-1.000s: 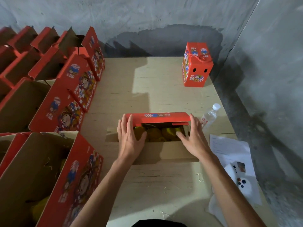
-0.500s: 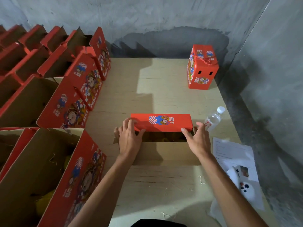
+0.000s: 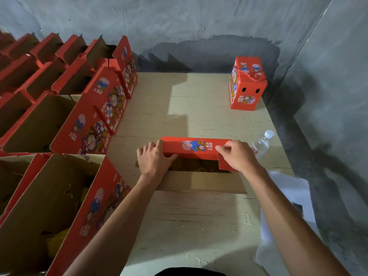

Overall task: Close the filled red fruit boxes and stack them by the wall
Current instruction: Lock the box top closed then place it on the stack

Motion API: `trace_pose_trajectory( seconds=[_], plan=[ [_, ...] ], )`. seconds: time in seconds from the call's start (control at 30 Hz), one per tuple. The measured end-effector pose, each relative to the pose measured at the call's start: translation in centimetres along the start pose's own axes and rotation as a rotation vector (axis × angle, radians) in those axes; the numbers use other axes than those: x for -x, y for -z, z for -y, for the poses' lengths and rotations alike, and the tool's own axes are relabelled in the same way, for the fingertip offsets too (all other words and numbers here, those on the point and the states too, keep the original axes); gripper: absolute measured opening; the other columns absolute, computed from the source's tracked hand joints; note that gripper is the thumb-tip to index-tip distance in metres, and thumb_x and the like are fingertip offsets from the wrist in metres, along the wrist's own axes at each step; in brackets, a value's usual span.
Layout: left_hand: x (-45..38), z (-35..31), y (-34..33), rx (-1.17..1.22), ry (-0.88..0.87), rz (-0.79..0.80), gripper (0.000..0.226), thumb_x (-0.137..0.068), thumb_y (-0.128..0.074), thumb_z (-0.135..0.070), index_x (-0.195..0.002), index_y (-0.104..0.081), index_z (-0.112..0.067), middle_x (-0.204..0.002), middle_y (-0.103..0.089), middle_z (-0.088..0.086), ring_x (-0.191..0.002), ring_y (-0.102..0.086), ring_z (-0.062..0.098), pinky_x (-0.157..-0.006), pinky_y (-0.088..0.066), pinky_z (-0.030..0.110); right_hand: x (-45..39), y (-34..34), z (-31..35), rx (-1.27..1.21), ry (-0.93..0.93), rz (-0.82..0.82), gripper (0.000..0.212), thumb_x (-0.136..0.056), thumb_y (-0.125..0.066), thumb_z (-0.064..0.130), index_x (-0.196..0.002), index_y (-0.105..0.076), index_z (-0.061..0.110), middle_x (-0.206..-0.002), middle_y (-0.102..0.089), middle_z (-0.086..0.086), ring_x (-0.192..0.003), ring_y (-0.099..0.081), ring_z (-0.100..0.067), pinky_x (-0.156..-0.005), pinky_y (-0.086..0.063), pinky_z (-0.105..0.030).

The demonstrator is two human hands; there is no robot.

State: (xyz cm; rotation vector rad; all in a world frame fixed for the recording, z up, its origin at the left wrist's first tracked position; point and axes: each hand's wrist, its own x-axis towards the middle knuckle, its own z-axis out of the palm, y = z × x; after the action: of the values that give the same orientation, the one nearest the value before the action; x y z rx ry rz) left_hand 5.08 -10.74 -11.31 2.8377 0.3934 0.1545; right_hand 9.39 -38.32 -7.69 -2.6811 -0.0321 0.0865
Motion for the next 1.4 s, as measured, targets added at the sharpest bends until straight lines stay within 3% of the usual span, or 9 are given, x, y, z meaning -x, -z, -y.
trace_pose_trajectory(
  seconds=[0.17, 0.37, 0.53, 0.8, 1.03, 1.13, 1.27, 1.33, 1.4],
  plan=[
    [1.2, 0.1, 0.1, 0.046, 0.183, 0.024, 0.125, -0.068, -0.066, -0.087, -0.152, -0.03, -0.001, -0.156, -0.032, 0.029, -0.147, -0.023, 0.047, -0.12, -0.023, 0.062, 0.9, -1.5, -3.4, -0.096, 0.26, -0.015, 0.007, -0.093, -0.074, 0.018, -0.098, -0.078, 0.016, -0.108, -0.062, 0.003, -0.1, -0.058, -0.019, -0.087, -0.045, -0.03],
    [2.0, -1.4, 1.8, -0.036, 0.079, -0.086, 0.068, -0.089, -0.072, -0.04, -0.144, -0.041, -0.015, -0.149, -0.041, 0.015, -0.132, -0.04, 0.034, -0.103, -0.043, 0.045, 1.5, -3.3, -4.5, -0.077, 0.363, -0.141, 0.012, -0.092, -0.075, 0.015, -0.102, -0.078, 0.018, -0.117, -0.062, 0.003, -0.106, -0.053, -0.022, -0.09, -0.04, -0.029],
    [2.2, -1.1, 2.5, 0.362, -0.2, -0.103, 0.052, -0.093, -0.068, -0.017, -0.14, -0.045, -0.023, -0.136, -0.053, 0.003, -0.101, -0.067, 0.024, -0.07, -0.057, 0.036, 1.7, -3.5, -4.5, -0.089, 0.354, -0.172, 0.012, -0.09, -0.076, 0.013, -0.102, -0.079, 0.015, -0.119, -0.065, 0.0, -0.104, -0.056, -0.026, -0.091, -0.047, -0.034],
    [2.5, 2.9, 0.0, 0.339, -0.539, 0.108, 0.027, -0.105, -0.057, -0.027, -0.129, -0.068, -0.024, -0.138, -0.063, -0.01, -0.127, -0.055, 0.019, -0.106, -0.043, 0.047, 2.8, -3.4, -4.7, -0.142, 0.376, -0.193, 0.008, -0.094, -0.072, 0.012, -0.098, -0.078, 0.014, -0.116, -0.066, 0.004, -0.107, -0.06, -0.022, -0.09, -0.05, -0.036],
    [2.3, 3.9, 0.3, 0.237, -0.63, 0.143, 0.04, -0.107, -0.049, -0.017, -0.145, -0.057, -0.026, -0.15, -0.05, -0.005, -0.132, -0.046, 0.024, -0.107, -0.04, 0.042, 4.4, -1.7, -6.8, 0.15, 0.541, -0.018, 0.065, -0.086, -0.052, -0.02, -0.139, -0.065, 0.018, -0.148, -0.054, 0.008, -0.132, -0.054, -0.014, -0.087, -0.059, -0.035],
    [1.8, 3.4, 1.1, 0.118, -0.594, 0.232, 0.057, -0.099, -0.046, -0.007, -0.15, -0.05, -0.032, -0.155, -0.043, -0.008, -0.139, -0.037, 0.022, -0.103, -0.039, 0.043, 4.5, -1.1, -8.0, 0.237, 0.576, 0.08, 0.097, -0.076, -0.042, -0.027, -0.156, -0.043, 0.028, -0.167, -0.024, 0.019, -0.152, -0.024, 0.001, -0.097, -0.052, -0.023],
    [0.4, 4.1, 2.5, 0.079, -0.697, 0.313, 0.061, -0.091, -0.051, 0.0, -0.147, -0.056, -0.024, -0.154, -0.05, -0.003, -0.143, -0.04, 0.023, -0.113, -0.036, 0.043, 5.0, -0.4, -8.5, 0.267, 0.684, 0.197, 0.09, -0.091, -0.071, 0.013, -0.164, -0.02, 0.027, -0.171, -0.003, 0.019, -0.155, -0.003, 0.003, -0.11, -0.042, -0.02],
    [-0.4, 4.6, 3.0, 0.088, -0.728, 0.351, 0.056, -0.093, -0.055, 0.0, -0.144, -0.059, -0.021, -0.152, -0.053, -0.002, -0.143, -0.044, 0.022, -0.116, -0.035, 0.045, 5.2, -0.2, -7.9, 0.199, 0.629, 0.192, 0.086, -0.092, -0.066, 0.063, -0.161, -0.03, 0.029, -0.17, -0.012, 0.02, -0.154, -0.008, 0.005, -0.12, -0.03, -0.024],
    [-0.8, 5.1, 3.4, 0.114, -0.762, 0.367, 0.049, -0.095, -0.06, -0.001, -0.142, -0.062, -0.015, -0.149, -0.056, 0.001, -0.14, -0.049, 0.026, -0.116, -0.037, 0.048, 4.9, -0.1, -7.1, 0.114, 0.541, 0.183, 0.083, -0.086, -0.058, 0.075, -0.154, -0.046, 0.03, -0.166, -0.026, 0.02, -0.152, -0.019, 0.005, -0.123, -0.028, -0.028]
  ],
)
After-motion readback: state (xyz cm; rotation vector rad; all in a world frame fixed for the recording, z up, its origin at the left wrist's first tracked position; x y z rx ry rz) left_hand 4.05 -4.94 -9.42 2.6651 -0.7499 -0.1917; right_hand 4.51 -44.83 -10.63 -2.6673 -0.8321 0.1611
